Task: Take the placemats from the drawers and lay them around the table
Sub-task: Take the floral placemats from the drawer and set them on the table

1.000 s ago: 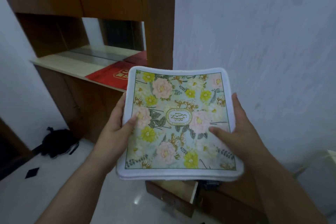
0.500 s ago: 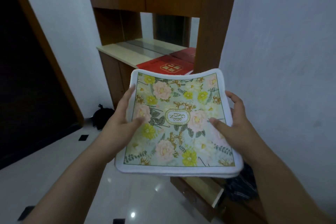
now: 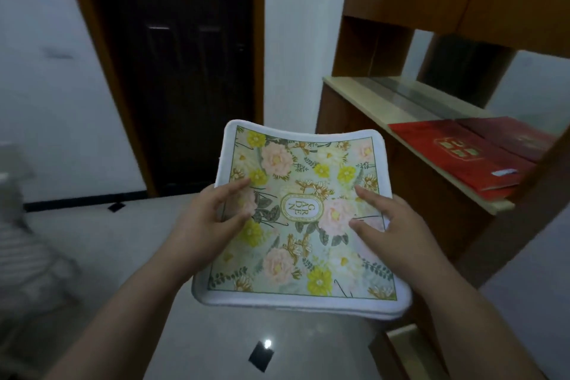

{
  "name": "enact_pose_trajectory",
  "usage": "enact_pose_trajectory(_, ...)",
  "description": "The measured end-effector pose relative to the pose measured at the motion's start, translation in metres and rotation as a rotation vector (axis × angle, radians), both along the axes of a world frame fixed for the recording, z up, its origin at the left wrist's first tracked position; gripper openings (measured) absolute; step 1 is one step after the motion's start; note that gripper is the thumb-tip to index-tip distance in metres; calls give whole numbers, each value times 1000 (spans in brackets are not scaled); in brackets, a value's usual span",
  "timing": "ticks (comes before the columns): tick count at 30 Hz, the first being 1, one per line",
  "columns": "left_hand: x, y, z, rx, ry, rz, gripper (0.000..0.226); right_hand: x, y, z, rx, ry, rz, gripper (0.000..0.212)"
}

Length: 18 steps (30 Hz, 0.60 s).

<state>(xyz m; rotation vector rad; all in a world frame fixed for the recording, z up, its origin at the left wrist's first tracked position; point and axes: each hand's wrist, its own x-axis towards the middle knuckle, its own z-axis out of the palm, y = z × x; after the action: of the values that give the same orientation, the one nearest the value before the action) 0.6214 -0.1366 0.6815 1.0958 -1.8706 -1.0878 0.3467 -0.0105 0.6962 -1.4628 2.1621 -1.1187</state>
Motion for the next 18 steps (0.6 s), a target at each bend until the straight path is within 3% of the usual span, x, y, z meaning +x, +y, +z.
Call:
enact_pose_trajectory(9,213,-60,-12,-8,-72,401,51,187,-169,-4,34,57,360,58)
enact_pose_trajectory(18,404,-56,-31,35,-99,867,54,402,-288,-34,66,8,768,56)
